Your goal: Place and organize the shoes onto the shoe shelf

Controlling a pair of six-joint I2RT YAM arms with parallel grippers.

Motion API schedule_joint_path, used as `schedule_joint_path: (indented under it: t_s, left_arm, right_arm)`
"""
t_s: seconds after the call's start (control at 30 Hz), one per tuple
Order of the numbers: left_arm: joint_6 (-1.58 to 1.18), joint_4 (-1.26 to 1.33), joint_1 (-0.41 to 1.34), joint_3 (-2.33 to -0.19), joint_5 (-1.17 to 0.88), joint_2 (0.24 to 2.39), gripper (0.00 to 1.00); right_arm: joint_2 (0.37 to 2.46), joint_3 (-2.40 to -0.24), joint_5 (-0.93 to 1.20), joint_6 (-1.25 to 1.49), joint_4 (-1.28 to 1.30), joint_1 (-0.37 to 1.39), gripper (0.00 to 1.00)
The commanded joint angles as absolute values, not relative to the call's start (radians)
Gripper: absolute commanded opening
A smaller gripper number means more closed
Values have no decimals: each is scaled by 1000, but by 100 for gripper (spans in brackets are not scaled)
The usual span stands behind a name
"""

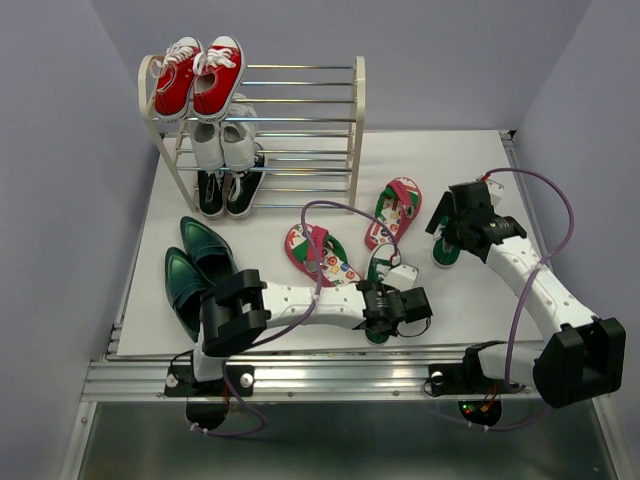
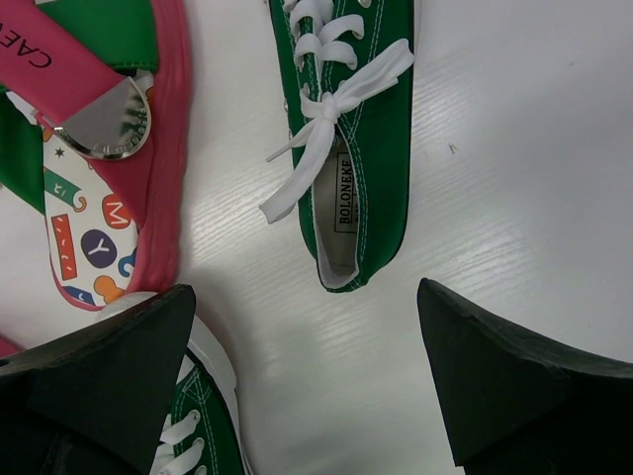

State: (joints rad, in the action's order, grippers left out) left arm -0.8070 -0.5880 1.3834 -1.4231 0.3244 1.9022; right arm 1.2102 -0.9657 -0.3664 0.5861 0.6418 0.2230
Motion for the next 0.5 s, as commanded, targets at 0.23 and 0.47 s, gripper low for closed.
schedule_joint_path:
  t_s: [0.23, 0.47]
  left_arm:
    - [-716, -706, 1517, -1511, 715, 1709, 0]
    - [-749, -756, 1519, -1531, 790, 1651, 0]
  right_arm:
    - [1189, -968, -373, 548, 587, 218, 100]
    - [1174, -966, -390, 546, 584, 218, 100]
